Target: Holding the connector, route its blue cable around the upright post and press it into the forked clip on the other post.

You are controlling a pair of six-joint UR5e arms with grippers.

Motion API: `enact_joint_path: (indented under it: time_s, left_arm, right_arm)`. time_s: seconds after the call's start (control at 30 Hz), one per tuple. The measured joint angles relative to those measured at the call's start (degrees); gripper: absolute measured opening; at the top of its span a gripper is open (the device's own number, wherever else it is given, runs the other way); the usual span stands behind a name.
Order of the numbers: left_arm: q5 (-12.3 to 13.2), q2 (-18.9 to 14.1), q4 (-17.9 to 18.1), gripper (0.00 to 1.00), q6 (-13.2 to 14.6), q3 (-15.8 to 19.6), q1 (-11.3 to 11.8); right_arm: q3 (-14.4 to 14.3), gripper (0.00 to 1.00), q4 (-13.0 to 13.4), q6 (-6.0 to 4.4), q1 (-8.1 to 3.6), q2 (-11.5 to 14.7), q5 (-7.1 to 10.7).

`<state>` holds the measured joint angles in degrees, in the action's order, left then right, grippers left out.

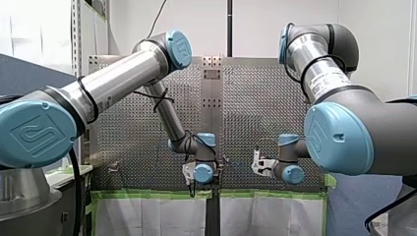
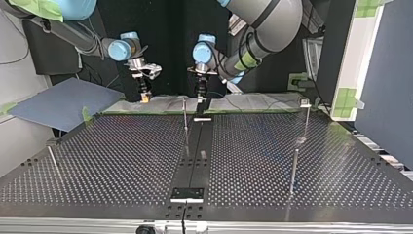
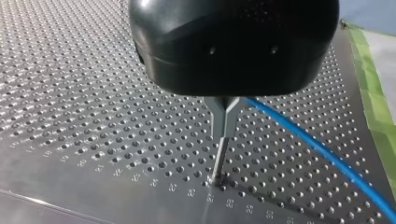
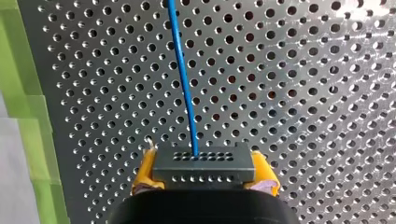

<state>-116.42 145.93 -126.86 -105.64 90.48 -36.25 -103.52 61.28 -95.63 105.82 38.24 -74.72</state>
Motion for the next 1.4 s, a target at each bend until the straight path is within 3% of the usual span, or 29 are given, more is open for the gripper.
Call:
enact_joint_path:
  time_s: [0.5,0.9,1.13,1.4]
  left_arm:
    - [2.08,0.56,-0.97,0.02,0.00,-1.00,0.87]
    - [1.68,5.80,-5.69,0.02,0.05,-6.61,1.20]
    - [1.69,6.28,-8.71,0.02,-0.03,-10.44,1.50]
    - [1.83,6.26,-9.48,0.02,-0.69,-13.08,3.15]
  right_arm:
    - [1.56,0.00,-0.69,-0.11,-0.07,-0.32,0.78]
    - [4.89,0.00,-3.93,0.90,-0.31,-2.05,0.79]
    - [6.79,0.00,-6.14,1.52,-0.38,-2.12,0.79]
    - [8.54,0.00,-7.60,1.82,-0.43,-2.14,0.79]
